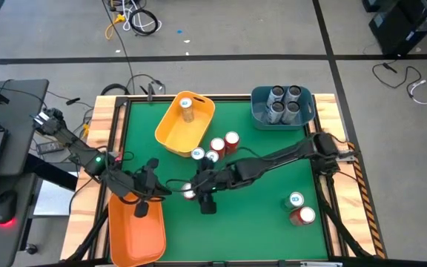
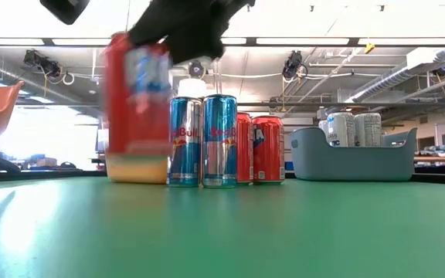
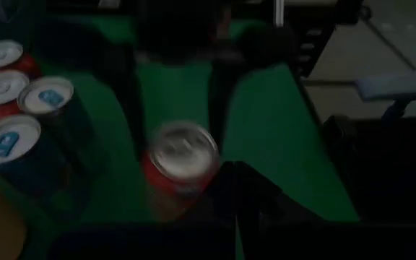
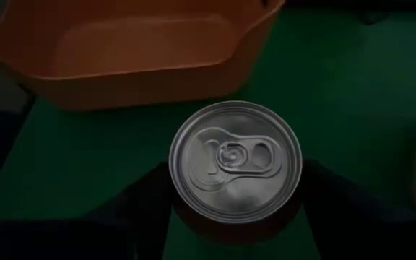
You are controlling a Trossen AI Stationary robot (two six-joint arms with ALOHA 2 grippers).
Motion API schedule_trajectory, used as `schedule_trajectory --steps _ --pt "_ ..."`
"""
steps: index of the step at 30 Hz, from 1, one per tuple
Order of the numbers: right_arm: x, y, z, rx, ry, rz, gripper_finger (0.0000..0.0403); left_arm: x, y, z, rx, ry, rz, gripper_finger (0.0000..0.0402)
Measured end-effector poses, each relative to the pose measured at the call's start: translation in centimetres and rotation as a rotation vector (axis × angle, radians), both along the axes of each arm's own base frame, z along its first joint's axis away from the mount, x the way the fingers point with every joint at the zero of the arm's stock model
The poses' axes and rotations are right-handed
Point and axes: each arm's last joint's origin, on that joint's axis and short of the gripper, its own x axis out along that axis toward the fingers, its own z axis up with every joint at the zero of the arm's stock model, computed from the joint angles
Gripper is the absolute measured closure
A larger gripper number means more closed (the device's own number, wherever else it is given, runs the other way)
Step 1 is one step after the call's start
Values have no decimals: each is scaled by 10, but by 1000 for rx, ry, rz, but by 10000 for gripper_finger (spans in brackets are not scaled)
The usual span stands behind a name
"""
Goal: Sort soda cans
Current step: Put the orange soda can into the orange bin
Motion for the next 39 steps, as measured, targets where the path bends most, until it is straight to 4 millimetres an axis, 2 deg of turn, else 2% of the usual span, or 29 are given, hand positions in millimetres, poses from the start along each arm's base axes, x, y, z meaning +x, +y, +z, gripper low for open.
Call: schedule_trajectory --steps 3,7,10,17,21,30,39 --pt "-17 -1 23 -100 2 -52 152 2 -2 1 -18 -14 -21 396" --pt "-16 -2 36 -114 -77 -78 152 5 -2 5 -75 -29 -59 390" --pt "-8 1 25 -89 -82 -57 152 6 -2 6 -91 -43 -56 390" --pt "16 11 -33 -37 -24 -18 151 6 -2 7 -65 -49 -66 394" --pt "26 13 -46 27 -61 -17 149 5 -2 6 -61 -45 -65 394" --pt "29 8 -47 64 -66 -20 142 5 -1 5 -51 -33 -62 394" --pt "30 3 -47 67 -67 -29 88 5 -1 5 -51 -33 -62 394"
